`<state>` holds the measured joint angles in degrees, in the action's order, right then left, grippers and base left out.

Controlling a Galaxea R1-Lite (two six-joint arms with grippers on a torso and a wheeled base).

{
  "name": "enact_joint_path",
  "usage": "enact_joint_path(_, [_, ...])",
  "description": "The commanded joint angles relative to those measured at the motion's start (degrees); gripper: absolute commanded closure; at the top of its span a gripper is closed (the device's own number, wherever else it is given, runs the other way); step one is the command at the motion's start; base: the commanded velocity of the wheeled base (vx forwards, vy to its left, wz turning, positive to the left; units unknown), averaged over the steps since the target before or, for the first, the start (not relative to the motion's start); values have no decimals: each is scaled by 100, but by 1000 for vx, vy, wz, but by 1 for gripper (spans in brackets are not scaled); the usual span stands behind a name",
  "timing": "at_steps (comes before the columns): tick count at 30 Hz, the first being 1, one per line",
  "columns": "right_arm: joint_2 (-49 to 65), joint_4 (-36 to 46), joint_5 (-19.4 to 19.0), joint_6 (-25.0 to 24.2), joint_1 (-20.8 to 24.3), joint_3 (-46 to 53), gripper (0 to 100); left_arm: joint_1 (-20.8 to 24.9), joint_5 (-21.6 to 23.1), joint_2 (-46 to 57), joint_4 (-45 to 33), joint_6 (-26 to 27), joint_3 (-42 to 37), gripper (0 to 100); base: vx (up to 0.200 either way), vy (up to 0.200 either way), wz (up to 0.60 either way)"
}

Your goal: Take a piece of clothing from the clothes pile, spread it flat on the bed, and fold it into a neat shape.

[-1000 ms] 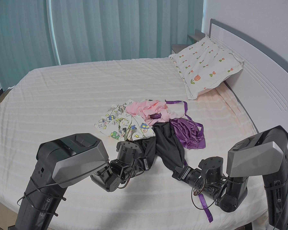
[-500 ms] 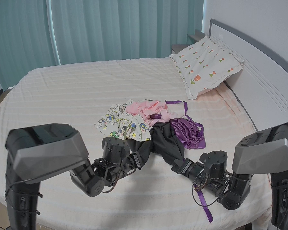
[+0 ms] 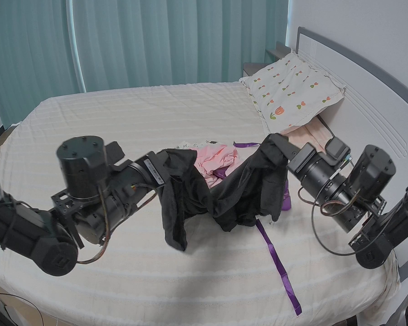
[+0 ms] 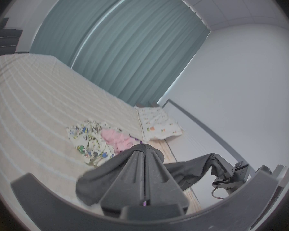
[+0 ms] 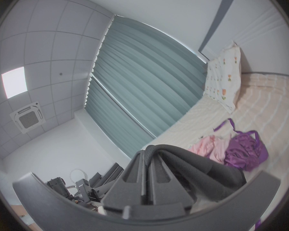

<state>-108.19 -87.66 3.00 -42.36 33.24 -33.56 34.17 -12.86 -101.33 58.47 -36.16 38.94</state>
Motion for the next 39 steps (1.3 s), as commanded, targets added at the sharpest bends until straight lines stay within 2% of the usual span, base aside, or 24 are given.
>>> enact_joint_path(1, [466, 56, -124, 44, -108, 315, 100, -130, -129, 808, 33, 91, -484, 100, 0, 0, 0])
enact_joint_path(5, [79, -137, -133, -229, -108, 790, 100, -147, -182, 755, 104, 83, -993, 100, 0, 0, 0])
enact_joint_path(14, [-106, -190, -124, -861, -99, 1027, 100, -130, -138, 667, 613, 12, -1819, 100, 0, 0, 0])
enact_joint_path(17, [-158, -190, -133, -976, -99, 1185, 100, -121, -138, 605, 833, -172, -1960, 100, 0, 0, 0])
enact_joint_path(23, [-211, -190, -71, -1020, -99, 1194, 100, -121, -120, 544, 956, -427, -2189, 100, -200, 0, 0])
enact_joint_path(34, [-79, -190, -45, -1020, -125, 1370, 100, -139, -120, 676, 965, -462, -2487, 100, 0, 0, 0])
enact_joint_path(39, [-44, -190, -19, -1011, -134, 1396, 100, -147, -67, 799, 965, -752, -2514, 100, 0, 40, 0])
